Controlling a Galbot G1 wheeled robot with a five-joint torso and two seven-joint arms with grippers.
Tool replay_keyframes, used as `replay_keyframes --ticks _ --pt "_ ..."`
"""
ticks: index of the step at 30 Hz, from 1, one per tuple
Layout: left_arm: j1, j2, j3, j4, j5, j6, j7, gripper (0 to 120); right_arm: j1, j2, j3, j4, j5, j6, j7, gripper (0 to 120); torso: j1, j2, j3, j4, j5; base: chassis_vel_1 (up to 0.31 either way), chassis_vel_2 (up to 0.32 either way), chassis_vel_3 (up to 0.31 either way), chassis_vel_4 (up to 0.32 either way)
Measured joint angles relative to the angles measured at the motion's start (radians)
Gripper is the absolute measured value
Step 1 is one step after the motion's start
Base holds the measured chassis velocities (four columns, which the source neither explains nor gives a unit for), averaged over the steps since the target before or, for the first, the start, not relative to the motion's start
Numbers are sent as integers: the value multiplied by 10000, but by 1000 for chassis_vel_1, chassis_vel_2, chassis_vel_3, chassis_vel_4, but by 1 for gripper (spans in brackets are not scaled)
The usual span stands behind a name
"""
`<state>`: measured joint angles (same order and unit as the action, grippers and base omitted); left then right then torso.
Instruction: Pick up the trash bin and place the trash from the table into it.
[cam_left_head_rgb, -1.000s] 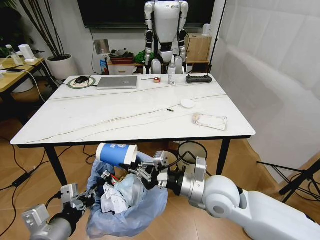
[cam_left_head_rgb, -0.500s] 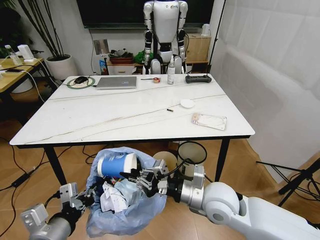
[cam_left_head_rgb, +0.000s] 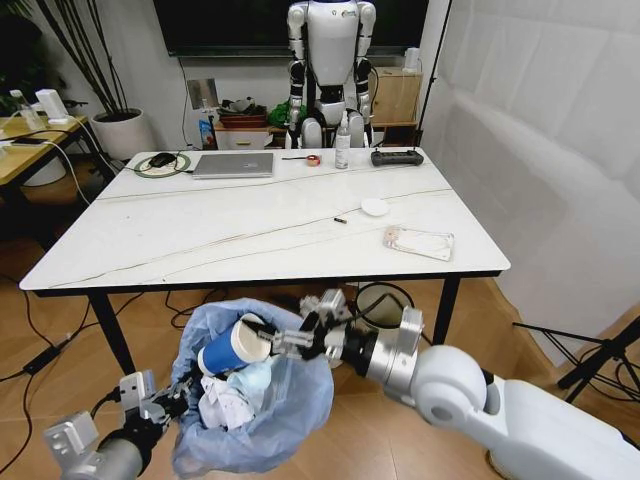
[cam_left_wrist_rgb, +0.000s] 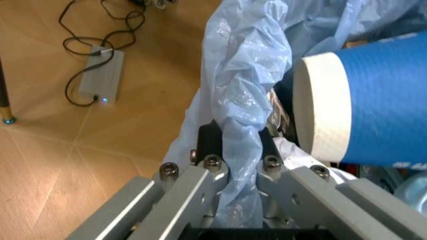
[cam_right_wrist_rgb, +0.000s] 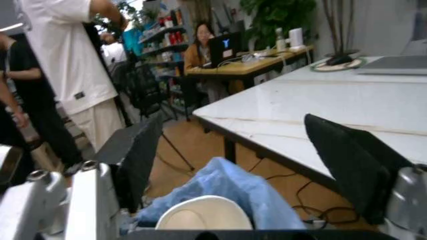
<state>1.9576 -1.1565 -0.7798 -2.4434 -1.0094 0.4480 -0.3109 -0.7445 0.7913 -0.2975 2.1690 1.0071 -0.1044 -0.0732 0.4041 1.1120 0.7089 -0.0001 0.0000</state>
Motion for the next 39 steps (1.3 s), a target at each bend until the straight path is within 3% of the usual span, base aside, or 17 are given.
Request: replay_keyframes --ticks 6,19,22,31,34,39 --pt "69 -30 -12 -5 -2 -32 -169 0 -88 305 939 -383 71 4 973 100 0 0 0 0 0 0 0 0 0" --pt "394 -20 -378 -269 -11 28 -395 0 440 1145 2020 -2543 -881 121 2196 100 0 0 1 1 1 0 0 0 0" --pt "351 75 -436 -302 -106 87 -407 0 773 1336 2265 -3223 -986 -523 2374 100 0 0 1 1 1 0 0 0 0" --pt "232 187 -385 -334 -190 148 -384 0 1796 2158 3035 -5438 -1762 -2308 2026 100 1 -1 1 -1 -1 0 0 0 0" --pt "227 180 -397 -380 -189 149 -371 0 2244 2707 3100 -6854 -2540 -2178 1373 100 1 -1 2 2 1 0 0 0 0" --pt "222 144 -403 -437 -189 149 -360 0 2445 2915 3068 -7466 -2804 -1994 1185 100 1 -1 1 0 0 0 0 0 0"
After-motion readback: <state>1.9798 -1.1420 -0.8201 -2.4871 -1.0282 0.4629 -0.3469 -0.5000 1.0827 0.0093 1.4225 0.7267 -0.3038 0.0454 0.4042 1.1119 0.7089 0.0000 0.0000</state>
